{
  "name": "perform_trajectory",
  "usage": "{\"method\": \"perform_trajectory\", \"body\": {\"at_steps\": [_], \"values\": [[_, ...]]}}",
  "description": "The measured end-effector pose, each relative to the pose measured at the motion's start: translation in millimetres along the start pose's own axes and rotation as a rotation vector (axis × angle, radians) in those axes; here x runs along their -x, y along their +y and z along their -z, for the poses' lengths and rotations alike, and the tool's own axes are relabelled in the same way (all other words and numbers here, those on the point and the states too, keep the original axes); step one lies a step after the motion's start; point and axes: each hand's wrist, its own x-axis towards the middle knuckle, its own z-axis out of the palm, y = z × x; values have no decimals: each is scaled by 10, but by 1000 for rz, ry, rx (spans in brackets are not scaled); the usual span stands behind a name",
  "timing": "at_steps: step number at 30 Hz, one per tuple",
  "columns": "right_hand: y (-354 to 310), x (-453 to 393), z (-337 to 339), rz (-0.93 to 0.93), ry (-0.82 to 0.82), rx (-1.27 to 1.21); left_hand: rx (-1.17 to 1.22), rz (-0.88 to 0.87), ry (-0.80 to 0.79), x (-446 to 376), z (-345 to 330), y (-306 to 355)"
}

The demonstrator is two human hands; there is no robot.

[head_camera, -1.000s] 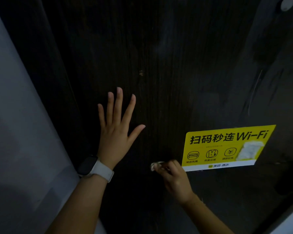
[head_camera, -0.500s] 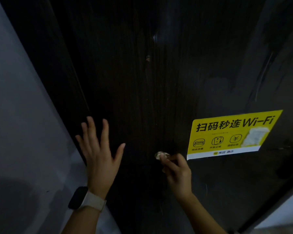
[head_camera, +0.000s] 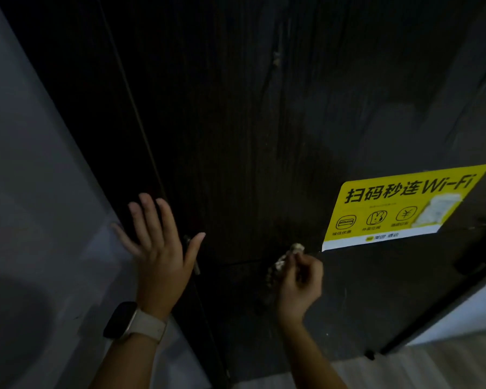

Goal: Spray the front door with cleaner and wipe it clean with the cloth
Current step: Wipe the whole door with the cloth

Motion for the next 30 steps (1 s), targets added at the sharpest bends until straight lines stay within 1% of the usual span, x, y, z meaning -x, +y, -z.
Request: {"method": "perform_trajectory", "body": {"at_steps": [2, 3, 7, 8, 9, 10, 12, 13, 15, 16, 18, 21, 22, 23, 26, 28, 30], "values": [[-73, 231, -143, 5, -49, -18, 1, -14, -3, 7, -6, -11], [-103, 350, -202, 30, -101, -19, -2, -13, -4, 10, -10, -14], [-205, 645, -308, 82, -431, 13, -8, -23, -9, 10, -9, -24], [-226, 621, -279, 92, -467, 11, -12, -28, -8, 9, -9, -27], [-238, 557, -220, 111, -467, 1, -19, -33, -6, 8, -11, -32], [-248, 454, -131, 141, -428, -13, -26, -38, -4, 7, -16, -37], [-254, 190, 86, 169, -283, -21, -26, -42, -3, 9, -26, -42], [-214, 40, 189, 147, -196, -23, -20, -42, -3, 11, -27, -40], [-125, -241, 289, 35, -19, -26, -13, -37, -6, 11, -20, -32], [-78, -339, 280, -8, 41, -13, -17, -36, -7, 13, -19, -30], [-58, -399, 167, -1, 106, 7, -25, -40, -5, 13, -23, -35], [-175, -109, -152, 27, 138, -24, -10, -42, -6, 11, -32, -38], [-253, 59, -256, 44, 105, -35, -9, -37, -5, 15, -27, -36], [-323, 237, -342, 79, 36, -41, -9, -35, -6, 18, -22, -36], [-377, 656, -498, 233, -302, 20, 9, -40, -18, 9, 5, -39], [-359, 702, -482, 333, -493, 77, 29, -42, -25, 3, 19, -42], [-364, 547, -370, 425, -605, 112, 37, -49, -23, 9, 25, -52]]}}
